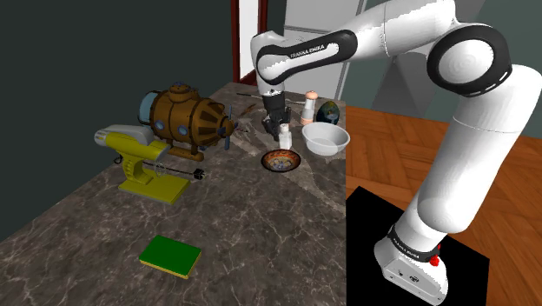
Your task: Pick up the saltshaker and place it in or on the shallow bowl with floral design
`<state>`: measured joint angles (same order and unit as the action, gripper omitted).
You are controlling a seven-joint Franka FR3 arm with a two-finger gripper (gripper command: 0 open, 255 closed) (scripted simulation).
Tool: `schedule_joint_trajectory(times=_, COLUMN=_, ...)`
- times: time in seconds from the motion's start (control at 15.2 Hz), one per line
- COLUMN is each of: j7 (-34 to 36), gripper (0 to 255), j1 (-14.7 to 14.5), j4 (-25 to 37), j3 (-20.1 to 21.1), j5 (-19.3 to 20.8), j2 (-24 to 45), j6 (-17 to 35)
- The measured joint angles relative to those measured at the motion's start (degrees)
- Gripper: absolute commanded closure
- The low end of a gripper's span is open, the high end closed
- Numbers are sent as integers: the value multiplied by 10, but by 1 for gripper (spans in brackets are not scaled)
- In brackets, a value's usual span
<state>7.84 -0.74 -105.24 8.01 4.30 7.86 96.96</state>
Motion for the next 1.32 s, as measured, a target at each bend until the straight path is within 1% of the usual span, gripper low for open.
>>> schedule_joint_trajectory(times=0.66, j7=8, gripper=255, j1=-1, j4=-45, j3=0, j5=5, j2=27, j6=72)
schedule_joint_trajectory(times=1.12, j7=8, gripper=255, j1=-1, j4=-49, j3=0, j5=5, j2=30, j6=78)
schedule_joint_trajectory(times=1.19, j7=8, gripper=0, j1=-1, j4=-49, j3=0, j5=5, j2=30, j6=78)
schedule_joint_trajectory(times=1.32, j7=8, gripper=0, j1=-1, j4=-49, j3=0, j5=5, j2=30, j6=78)
